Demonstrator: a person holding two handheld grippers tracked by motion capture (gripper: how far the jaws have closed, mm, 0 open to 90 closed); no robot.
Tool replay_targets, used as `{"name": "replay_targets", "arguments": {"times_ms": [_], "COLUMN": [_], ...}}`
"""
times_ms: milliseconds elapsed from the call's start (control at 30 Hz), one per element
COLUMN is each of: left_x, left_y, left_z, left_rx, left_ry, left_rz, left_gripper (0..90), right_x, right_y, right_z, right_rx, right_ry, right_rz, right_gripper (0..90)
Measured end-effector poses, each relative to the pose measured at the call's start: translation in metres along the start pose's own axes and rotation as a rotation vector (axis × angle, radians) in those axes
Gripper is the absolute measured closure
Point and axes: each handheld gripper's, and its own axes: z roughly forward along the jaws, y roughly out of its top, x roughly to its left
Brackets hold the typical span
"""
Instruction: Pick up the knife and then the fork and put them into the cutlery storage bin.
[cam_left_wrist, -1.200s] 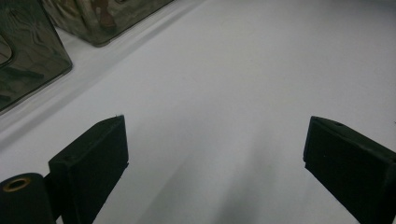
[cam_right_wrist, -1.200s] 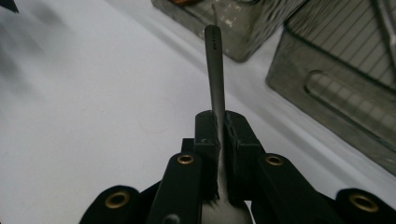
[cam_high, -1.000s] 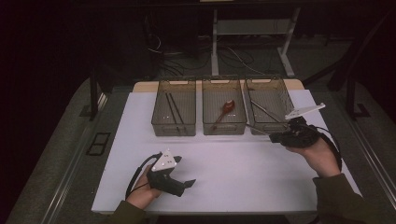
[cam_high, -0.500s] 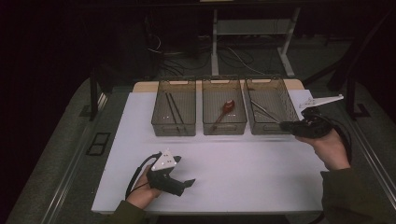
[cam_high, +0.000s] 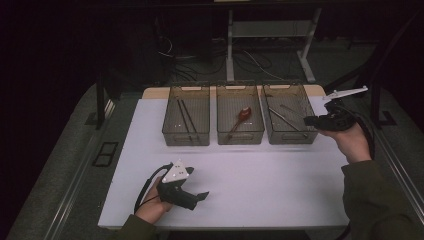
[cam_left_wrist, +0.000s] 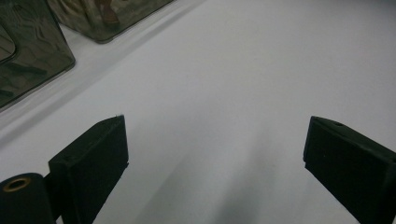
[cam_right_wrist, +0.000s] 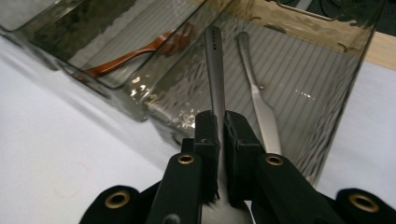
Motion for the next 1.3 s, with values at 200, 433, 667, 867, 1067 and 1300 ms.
{"name": "replay_targets", "arguments": {"times_ms": [200, 433, 667, 867, 1067, 1300], "left_x": [0.002, 0.007, 0.007, 0.006, 0.006, 0.005], "left_y": [-0.001, -0.002, -0.002, -0.002, -0.002, -0.002], "left_z": [-0.001, -0.004, -0.004, -0.004, -0.003, -0.003], "left_rx": [-0.005, -0.007, 0.001, 0.000, 0.002, -0.003], "left_ry": [0.000, 0.002, -0.009, -0.014, -0.018, -0.019], "left_rz": [0.006, 0.007, 0.015, 0.018, 0.017, 0.015], "left_gripper": [5.8, 5.8, 5.8, 5.8, 5.8, 5.8], "right_x": [-0.011, -0.024, -0.031, -0.032, -0.029, -0.025], "right_y": [0.013, 0.027, 0.037, 0.039, 0.040, 0.040], "right_z": [0.008, 0.022, 0.046, 0.073, 0.092, 0.107], "right_rx": [0.008, 0.021, 0.047, 0.086, 0.135, 0.191], "right_ry": [-0.028, -0.049, -0.058, -0.057, -0.065, -0.068], "right_rz": [0.002, 0.004, 0.001, -0.008, -0.007, -0.010], "right_gripper": [84.4, 84.3, 84.4, 84.3, 84.3, 84.2]}}
